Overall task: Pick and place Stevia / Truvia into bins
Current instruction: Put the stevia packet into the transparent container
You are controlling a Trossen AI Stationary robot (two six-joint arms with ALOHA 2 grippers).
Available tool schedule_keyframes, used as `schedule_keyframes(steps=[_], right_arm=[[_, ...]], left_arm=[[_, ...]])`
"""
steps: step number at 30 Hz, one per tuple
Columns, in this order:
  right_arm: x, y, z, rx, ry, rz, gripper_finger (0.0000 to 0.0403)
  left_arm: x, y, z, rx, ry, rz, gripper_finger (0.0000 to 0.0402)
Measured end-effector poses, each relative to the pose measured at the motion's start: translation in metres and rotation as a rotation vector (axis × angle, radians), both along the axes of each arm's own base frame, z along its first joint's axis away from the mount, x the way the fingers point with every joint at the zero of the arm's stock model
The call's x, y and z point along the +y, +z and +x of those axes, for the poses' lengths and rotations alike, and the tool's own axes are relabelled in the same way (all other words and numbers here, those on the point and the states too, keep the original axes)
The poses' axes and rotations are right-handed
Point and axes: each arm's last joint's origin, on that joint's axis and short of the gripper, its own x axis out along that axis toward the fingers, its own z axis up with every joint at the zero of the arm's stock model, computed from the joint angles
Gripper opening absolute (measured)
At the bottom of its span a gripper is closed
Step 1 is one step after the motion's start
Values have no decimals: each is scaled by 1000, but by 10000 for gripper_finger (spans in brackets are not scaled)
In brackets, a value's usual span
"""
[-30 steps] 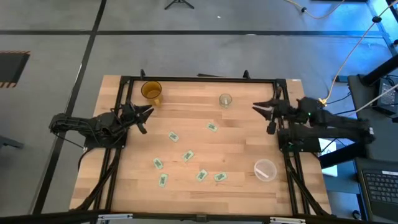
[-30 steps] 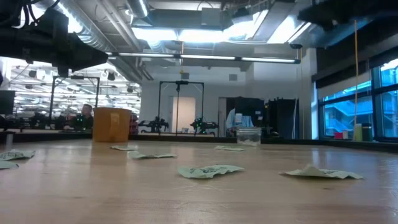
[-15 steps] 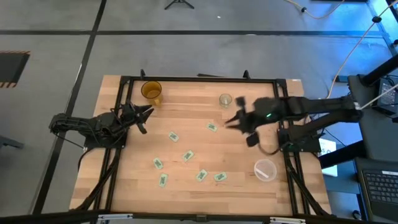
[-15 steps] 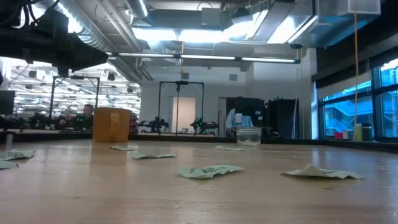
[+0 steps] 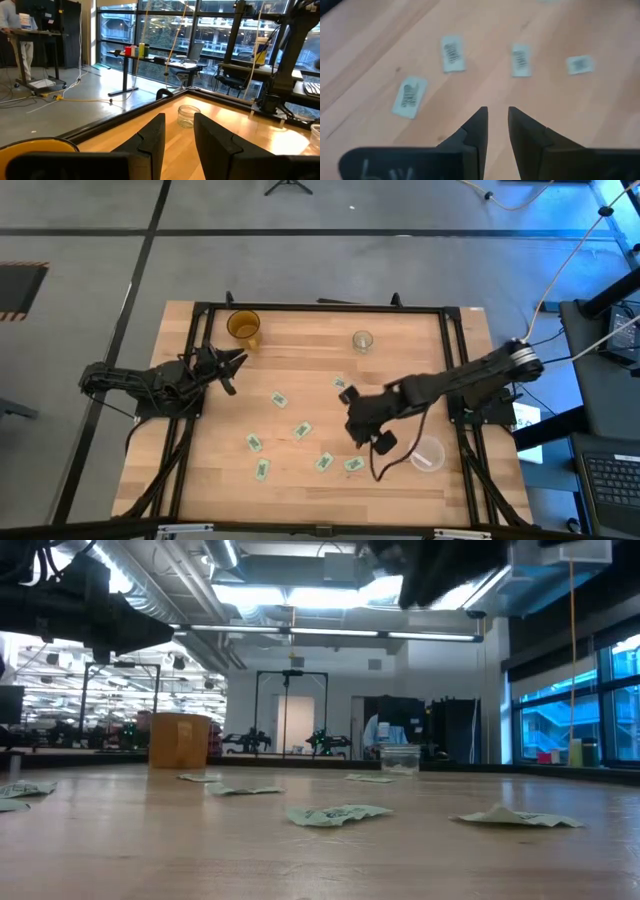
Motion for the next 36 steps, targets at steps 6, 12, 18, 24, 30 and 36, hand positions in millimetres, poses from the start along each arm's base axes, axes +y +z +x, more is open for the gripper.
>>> schedule_keyframes(steps=[6, 12, 18, 24, 30, 36], right_arm=[[22, -43, 12, 140, 72, 9, 79], [42, -75, 15, 243, 38, 24, 79], [55, -95, 15, 303, -13, 40, 79], [63, -115, 16, 353, -18, 23, 79], [64, -127, 17, 378, -73, 7, 79], [64, -131, 18, 389, -73, 1, 79]], left_arm=[[0, 0, 0, 0, 0, 0, 98], [0, 0, 0, 1, 0, 0, 98], [0, 0, 0, 1, 0, 0, 98], [0, 0, 0, 1, 0, 0, 98], [0, 0, 0, 1, 0, 0, 98], [0, 0, 0, 1, 0, 0, 98]])
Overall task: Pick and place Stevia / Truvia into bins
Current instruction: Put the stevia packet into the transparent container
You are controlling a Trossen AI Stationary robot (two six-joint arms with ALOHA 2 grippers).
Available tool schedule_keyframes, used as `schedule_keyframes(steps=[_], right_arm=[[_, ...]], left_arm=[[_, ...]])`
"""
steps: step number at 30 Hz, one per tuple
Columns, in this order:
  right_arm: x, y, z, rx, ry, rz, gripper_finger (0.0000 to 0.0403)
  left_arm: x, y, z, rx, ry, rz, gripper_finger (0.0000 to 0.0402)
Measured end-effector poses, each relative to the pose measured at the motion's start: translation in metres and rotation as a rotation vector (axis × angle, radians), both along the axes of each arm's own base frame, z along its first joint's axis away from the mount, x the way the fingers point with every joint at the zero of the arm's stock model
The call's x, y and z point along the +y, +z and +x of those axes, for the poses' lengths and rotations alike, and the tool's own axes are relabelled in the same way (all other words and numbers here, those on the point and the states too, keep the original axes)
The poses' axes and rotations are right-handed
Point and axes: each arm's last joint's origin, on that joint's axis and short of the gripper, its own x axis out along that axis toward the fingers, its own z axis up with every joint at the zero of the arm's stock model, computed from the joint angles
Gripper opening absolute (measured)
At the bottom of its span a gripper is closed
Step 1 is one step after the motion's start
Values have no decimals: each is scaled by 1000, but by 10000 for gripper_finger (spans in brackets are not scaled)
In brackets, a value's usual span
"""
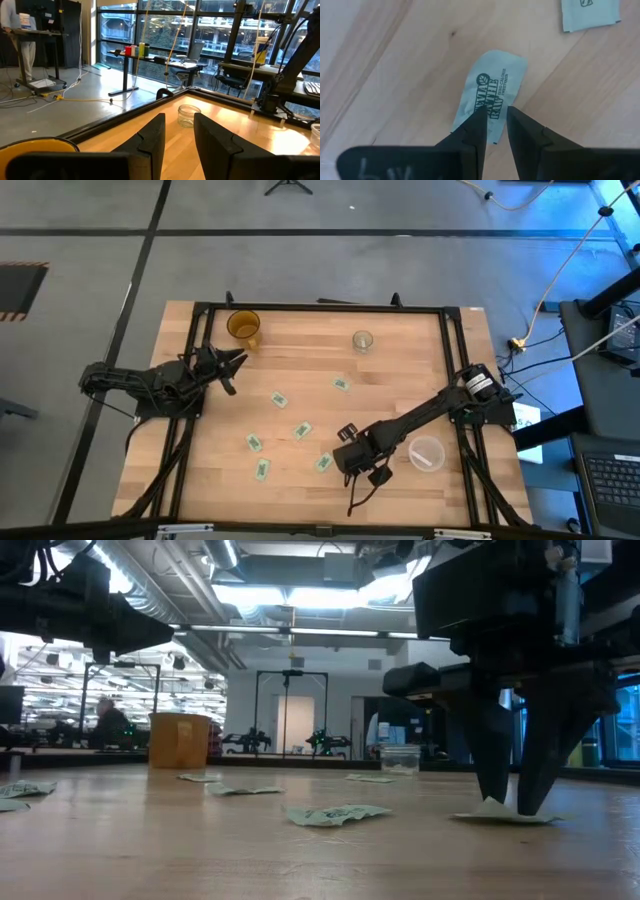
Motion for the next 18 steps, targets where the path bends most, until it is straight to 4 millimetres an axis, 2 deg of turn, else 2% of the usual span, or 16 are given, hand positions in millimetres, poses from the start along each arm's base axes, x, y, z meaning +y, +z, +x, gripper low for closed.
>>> schedule_keyframes(steps=[7, 16, 18], right_arm=[[-1, -1, 0, 5, 0, -3, 74], [-1, -2, -1, 10, 0, -5, 9], [-1, -2, -1, 10, 0, -7, 4]], left_arm=[[0, 0, 0, 0, 0, 0, 98], [0, 0, 0, 0, 0, 0, 98], [0, 0, 0, 0, 0, 0, 98]])
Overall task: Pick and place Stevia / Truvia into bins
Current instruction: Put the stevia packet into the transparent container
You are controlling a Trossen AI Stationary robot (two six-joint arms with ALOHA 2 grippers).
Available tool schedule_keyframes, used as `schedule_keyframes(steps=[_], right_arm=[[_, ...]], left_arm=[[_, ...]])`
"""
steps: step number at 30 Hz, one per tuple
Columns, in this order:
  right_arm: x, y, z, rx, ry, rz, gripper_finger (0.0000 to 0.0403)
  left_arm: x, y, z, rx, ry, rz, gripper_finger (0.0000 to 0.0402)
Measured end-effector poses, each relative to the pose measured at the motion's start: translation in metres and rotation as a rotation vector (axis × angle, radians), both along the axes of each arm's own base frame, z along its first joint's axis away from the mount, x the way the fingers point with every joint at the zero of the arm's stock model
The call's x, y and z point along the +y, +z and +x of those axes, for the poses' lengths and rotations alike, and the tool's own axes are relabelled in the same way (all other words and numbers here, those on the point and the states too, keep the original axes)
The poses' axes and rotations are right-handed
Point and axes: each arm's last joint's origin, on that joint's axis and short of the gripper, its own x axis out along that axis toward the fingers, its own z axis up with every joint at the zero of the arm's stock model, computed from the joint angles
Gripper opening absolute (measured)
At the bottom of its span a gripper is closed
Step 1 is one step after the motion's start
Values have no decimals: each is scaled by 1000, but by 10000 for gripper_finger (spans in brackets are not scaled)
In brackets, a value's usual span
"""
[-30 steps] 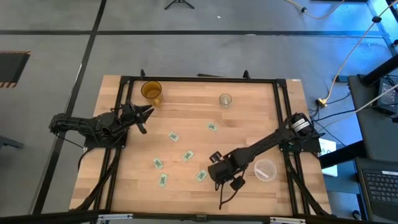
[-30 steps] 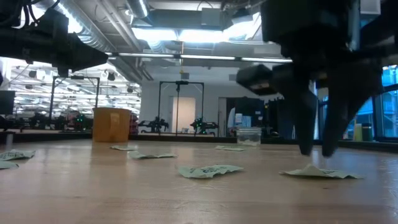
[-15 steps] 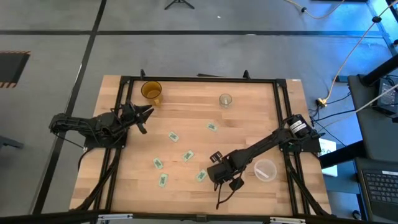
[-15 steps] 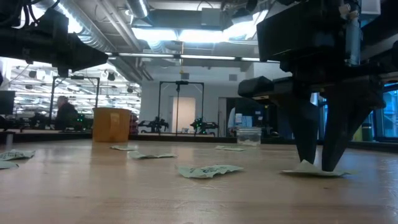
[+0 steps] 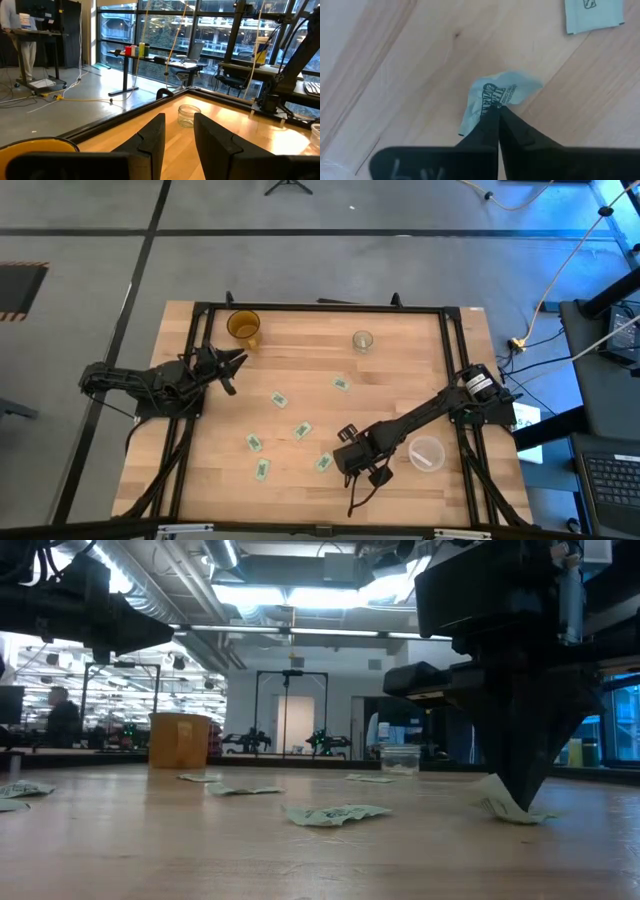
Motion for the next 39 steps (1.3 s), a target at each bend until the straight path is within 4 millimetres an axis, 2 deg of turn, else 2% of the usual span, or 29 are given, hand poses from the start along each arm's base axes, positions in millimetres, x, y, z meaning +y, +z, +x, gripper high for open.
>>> schedule_keyframes(steps=[8, 15, 17, 24, 28, 34, 39], right_arm=[[0, 0, 0, 1, -8, 0, 20], [0, 9, 0, 48, -10, -31, 5], [-1, 15, 0, 81, -11, -49, 2], [-8, 57, -1, 80, -64, -37, 6], [-14, 93, -18, 62, -118, -16, 3], [-21, 141, -57, 83, -272, 11, 5], [-16, 150, -89, 127, -406, 12, 6]], left_arm=[[0, 0, 0, 0, 0, 0, 98], [0, 0, 0, 0, 0, 0, 98], [0, 0, 0, 0, 0, 0, 98], [0, 0, 0, 4, 1, 0, 98], [0, 0, 0, 7, 1, 1, 98], [0, -1, 0, 7, 1, 1, 98], [0, -1, 1, 10, 2, 1, 98]])
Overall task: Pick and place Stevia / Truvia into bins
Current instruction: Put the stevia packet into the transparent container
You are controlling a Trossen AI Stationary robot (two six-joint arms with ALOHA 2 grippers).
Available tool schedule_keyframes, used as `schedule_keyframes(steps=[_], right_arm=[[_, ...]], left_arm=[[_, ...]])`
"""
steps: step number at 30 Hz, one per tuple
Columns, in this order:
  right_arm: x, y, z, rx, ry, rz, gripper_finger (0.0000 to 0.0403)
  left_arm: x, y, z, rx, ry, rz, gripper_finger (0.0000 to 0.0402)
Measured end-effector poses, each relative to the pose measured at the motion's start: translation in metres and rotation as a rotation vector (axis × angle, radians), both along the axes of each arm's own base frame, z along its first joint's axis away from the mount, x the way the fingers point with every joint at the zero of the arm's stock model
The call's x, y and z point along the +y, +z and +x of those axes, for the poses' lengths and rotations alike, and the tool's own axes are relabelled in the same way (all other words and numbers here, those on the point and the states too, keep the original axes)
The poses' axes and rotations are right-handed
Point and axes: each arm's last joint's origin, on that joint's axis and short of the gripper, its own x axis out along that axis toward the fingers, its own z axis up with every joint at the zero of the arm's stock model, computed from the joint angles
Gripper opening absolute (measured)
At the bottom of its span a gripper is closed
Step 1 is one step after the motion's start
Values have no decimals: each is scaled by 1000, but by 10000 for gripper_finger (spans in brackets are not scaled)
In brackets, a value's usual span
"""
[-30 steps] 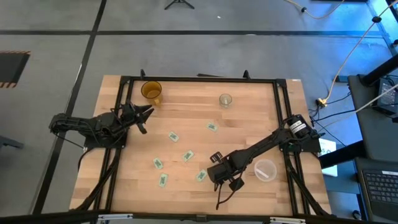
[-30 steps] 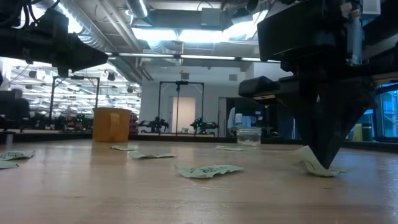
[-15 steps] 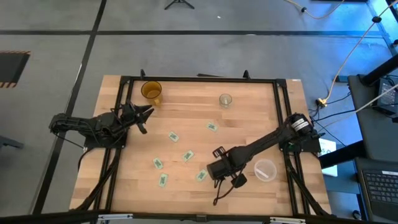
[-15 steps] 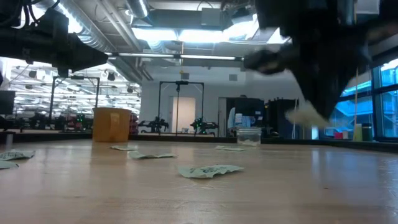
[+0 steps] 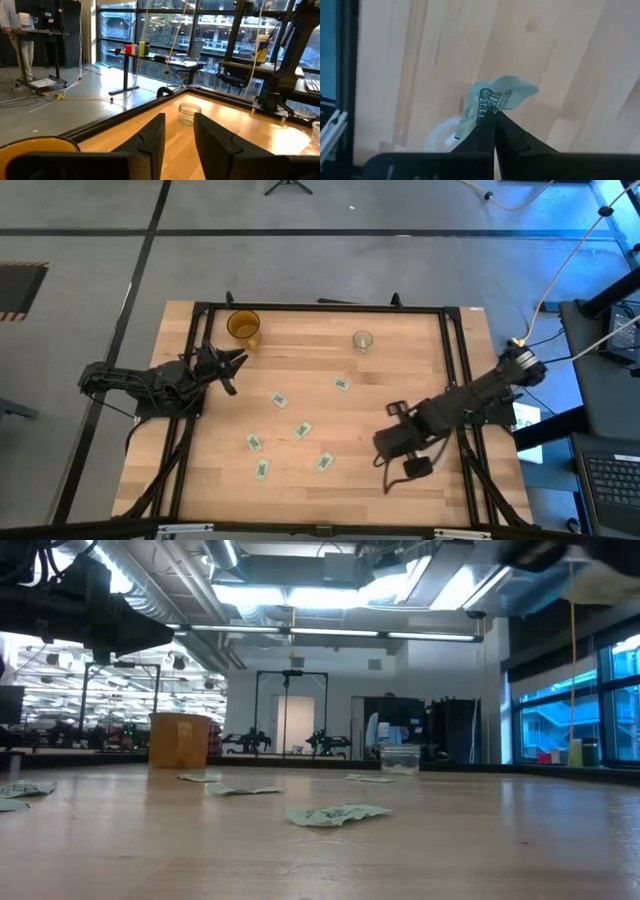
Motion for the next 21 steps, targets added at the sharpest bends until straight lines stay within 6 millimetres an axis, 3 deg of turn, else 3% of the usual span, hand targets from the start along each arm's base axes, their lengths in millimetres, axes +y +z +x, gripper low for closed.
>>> schedule_keyframes(steps=[10, 21], right_arm=[[20, -25, -64, 53, -107, -10, 7], [15, -80, -87, 115, -234, -66, 7]], left_arm=[[0, 0, 0, 1, 0, 0, 98], [0, 0, 0, 1, -1, 0, 98]])
